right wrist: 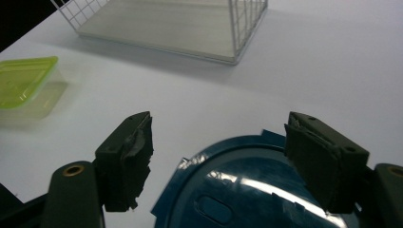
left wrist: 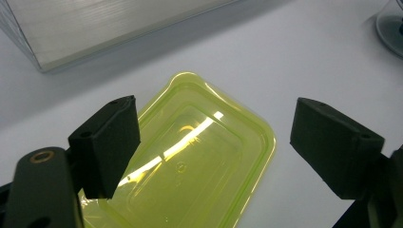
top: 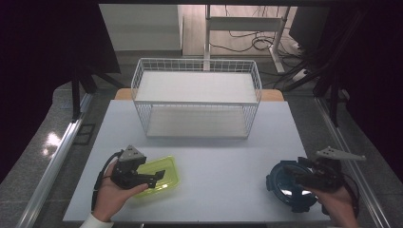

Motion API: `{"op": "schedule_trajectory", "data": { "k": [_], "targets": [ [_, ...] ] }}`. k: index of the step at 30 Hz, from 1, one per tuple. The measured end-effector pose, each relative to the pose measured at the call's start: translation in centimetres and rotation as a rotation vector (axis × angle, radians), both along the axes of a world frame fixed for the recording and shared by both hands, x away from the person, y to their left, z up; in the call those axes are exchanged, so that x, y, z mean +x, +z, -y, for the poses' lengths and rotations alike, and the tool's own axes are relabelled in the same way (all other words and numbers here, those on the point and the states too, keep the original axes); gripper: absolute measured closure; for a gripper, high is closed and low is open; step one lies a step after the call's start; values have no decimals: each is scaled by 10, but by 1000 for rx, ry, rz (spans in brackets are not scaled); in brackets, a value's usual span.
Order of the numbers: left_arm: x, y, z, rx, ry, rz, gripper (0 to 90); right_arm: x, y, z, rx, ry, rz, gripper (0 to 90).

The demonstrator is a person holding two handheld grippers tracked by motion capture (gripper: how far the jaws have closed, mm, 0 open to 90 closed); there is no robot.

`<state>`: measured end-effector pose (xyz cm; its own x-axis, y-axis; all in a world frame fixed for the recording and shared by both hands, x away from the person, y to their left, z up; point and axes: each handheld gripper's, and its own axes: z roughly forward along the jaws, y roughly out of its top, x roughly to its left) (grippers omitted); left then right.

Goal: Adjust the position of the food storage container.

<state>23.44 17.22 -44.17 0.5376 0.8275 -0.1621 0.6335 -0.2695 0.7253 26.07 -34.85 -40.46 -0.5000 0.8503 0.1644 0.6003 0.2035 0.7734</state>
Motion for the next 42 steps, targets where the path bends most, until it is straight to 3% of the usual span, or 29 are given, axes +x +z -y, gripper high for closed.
{"op": "schedule_trajectory", "data": {
  "k": [13,14,16,17,20,28,32,38,42],
  "targets": [
    [0,-3,3,16,-6,-12,164,-3,-1,45,-65,-104,-29,377],
    [0,-3,4,20,-7,-13,164,-4,-2,53,-82,-123,-36,456],
    [0,-3,4,20,-7,-13,163,-5,-2,57,-73,-120,-42,494],
    [0,-3,4,21,-6,-13,162,-6,-3,63,-72,-121,-53,585],
    [0,-3,4,22,-8,-13,163,-6,-4,70,-102,-152,-75,701],
    [0,-3,3,23,-1,-13,162,-11,-10,85,-160,-216,-118,852],
    [0,-4,4,27,-3,-16,162,-13,-16,93,-215,-263,-155,882],
    [0,-3,6,28,-7,-19,161,-12,-28,96,-270,-271,-214,886],
    [0,-4,6,33,-8,-21,160,-12,-35,91,-279,-257,-251,886]
  ]
}}
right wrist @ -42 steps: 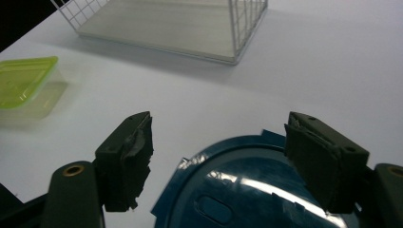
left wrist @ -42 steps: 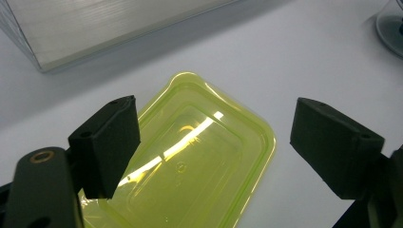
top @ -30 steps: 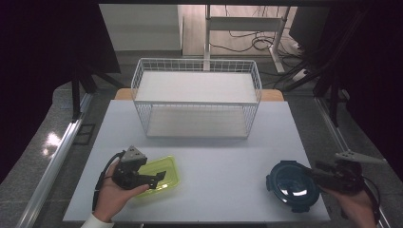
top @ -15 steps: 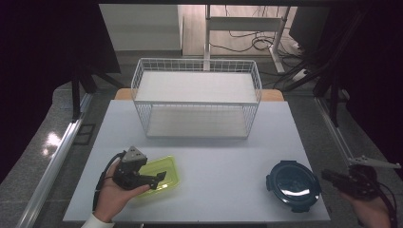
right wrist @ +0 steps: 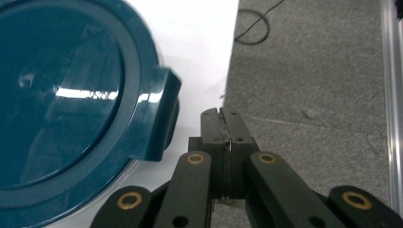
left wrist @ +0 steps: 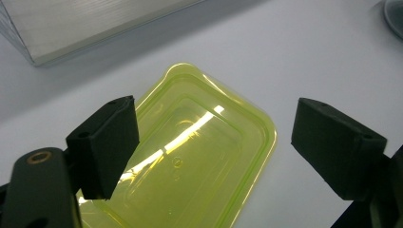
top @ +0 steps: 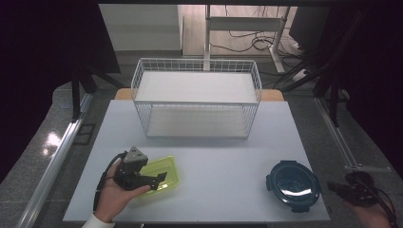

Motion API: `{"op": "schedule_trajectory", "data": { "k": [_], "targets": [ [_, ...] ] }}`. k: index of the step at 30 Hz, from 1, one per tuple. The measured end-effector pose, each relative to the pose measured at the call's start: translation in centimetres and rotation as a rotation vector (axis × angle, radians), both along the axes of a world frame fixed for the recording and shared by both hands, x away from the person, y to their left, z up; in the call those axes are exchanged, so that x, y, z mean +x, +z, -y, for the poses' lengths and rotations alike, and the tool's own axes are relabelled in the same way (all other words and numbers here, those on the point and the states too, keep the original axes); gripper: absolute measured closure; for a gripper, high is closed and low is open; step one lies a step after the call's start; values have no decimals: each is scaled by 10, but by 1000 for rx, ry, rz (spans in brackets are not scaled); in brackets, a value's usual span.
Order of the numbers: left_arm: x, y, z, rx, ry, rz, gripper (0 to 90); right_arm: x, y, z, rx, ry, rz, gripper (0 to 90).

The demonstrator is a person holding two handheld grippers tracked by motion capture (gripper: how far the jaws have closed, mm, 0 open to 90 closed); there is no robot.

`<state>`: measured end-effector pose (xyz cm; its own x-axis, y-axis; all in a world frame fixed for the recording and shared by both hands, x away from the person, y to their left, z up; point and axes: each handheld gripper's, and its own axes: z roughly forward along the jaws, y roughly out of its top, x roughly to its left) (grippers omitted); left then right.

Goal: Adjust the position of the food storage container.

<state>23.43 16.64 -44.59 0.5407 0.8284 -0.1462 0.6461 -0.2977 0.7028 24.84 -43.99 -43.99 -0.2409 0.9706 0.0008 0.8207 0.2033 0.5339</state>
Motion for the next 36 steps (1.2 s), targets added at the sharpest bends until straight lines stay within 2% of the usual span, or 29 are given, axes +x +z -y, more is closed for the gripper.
{"op": "schedule_trajectory", "data": {
  "k": [5,10,15,20,22,24,33,36],
  "targets": [
    [0,-1,1,7,-5,-1,158,2,-6,-10,-5,25,-37,887],
    [0,-1,1,6,-5,1,158,3,-5,-19,-33,32,-40,888],
    [0,0,0,-1,0,3,158,3,-4,-19,-28,21,-49,889],
    [0,0,1,2,-2,3,158,2,-3,-23,-46,16,-60,890],
    [1,0,2,3,-3,3,158,2,-3,-23,-44,16,-61,890],
    [1,0,2,3,-4,3,158,0,-2,-23,-21,20,-57,891],
    [3,0,3,3,-6,4,158,0,-1,-31,-30,25,-64,891],
    [3,0,4,5,-9,3,158,0,-1,-40,-33,33,-72,891]
  ]
}}
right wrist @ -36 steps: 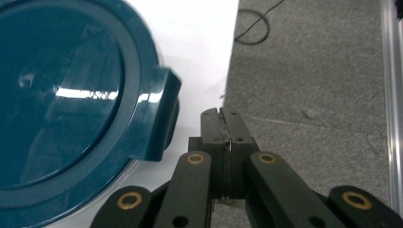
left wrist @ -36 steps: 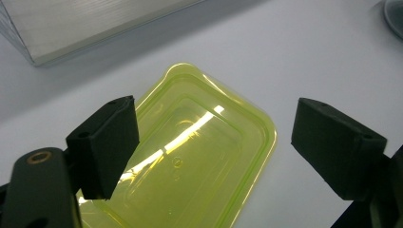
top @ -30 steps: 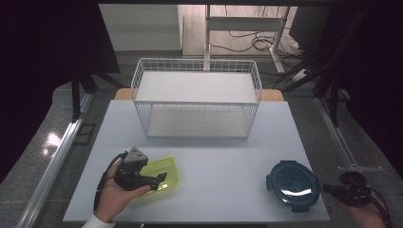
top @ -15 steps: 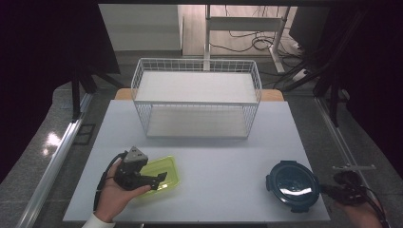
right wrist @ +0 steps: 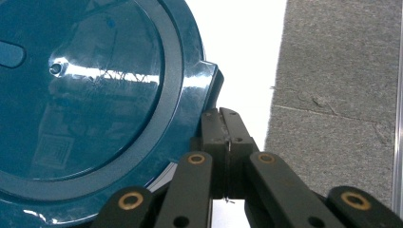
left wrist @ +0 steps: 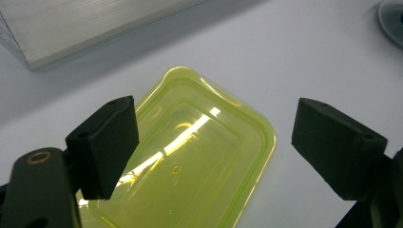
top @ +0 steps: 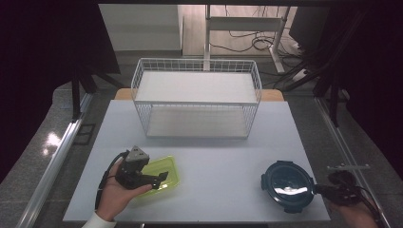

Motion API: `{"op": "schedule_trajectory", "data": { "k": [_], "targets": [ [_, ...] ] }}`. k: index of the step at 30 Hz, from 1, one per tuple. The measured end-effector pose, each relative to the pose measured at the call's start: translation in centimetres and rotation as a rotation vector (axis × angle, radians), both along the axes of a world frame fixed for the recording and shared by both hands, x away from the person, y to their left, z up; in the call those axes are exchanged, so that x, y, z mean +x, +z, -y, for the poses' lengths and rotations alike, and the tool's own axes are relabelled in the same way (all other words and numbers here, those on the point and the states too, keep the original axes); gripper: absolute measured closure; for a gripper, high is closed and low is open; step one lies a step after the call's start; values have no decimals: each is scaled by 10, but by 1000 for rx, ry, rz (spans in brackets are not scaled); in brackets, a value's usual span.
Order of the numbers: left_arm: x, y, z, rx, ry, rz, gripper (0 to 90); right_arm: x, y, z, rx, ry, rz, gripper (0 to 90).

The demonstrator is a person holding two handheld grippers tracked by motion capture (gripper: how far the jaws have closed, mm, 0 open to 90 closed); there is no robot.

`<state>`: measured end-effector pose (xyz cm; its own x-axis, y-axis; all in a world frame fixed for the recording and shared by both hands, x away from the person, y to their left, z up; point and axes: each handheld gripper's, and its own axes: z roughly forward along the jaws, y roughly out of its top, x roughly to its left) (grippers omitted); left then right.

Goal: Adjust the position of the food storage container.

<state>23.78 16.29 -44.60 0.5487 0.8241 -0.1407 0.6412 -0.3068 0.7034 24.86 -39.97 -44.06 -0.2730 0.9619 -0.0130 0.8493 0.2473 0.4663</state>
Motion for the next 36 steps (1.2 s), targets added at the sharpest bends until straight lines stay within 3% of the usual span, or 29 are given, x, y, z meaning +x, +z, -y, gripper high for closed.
{"op": "schedule_trajectory", "data": {
  "k": [16,36],
  "targets": [
    [2,-2,2,3,-3,-7,158,7,-4,-48,23,79,-11,891],
    [2,0,3,-6,-5,-6,159,11,-8,-92,26,147,-18,891]
  ]
}}
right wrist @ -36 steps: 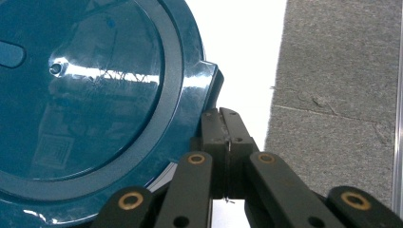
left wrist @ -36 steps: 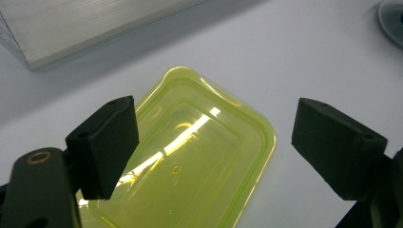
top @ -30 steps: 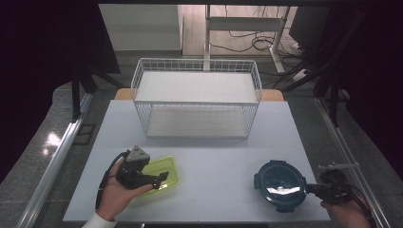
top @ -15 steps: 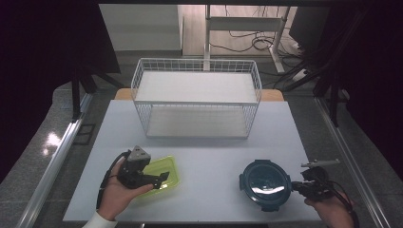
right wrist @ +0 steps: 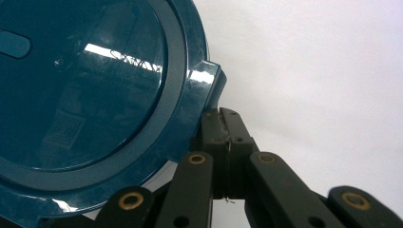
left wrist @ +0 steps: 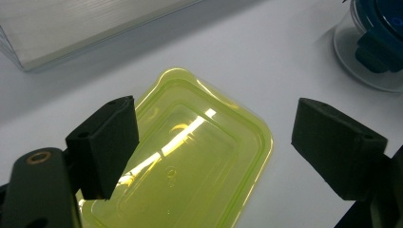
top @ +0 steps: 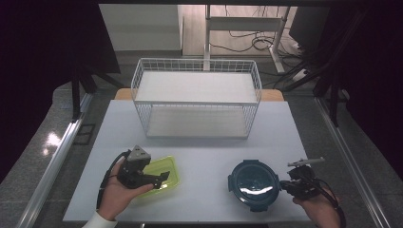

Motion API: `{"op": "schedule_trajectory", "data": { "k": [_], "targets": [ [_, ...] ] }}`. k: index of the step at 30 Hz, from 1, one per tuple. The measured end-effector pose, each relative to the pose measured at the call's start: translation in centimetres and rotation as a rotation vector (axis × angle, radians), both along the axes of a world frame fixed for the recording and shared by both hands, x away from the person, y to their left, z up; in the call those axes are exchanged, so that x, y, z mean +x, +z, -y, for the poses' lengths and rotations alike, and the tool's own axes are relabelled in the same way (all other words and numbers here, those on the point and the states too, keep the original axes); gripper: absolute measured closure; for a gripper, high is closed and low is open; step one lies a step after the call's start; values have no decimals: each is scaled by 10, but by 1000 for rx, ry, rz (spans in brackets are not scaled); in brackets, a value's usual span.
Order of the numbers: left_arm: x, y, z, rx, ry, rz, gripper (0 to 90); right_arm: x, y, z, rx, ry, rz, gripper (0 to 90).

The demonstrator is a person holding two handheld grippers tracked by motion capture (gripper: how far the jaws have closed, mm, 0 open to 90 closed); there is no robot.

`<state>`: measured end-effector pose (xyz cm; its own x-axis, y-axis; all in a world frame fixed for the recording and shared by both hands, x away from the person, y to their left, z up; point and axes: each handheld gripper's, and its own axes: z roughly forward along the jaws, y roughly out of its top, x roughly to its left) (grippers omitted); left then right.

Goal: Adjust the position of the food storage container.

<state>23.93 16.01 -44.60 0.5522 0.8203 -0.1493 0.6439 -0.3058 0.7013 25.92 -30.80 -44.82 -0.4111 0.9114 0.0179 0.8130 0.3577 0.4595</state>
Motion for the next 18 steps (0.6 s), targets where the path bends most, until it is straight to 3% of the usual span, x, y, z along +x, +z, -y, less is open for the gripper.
{"op": "schedule_trajectory", "data": {
  "k": [18],
  "targets": [
    [-1,1,3,0,-11,3,158,-1,-4,-53,6,100,5,891]
  ]
}}
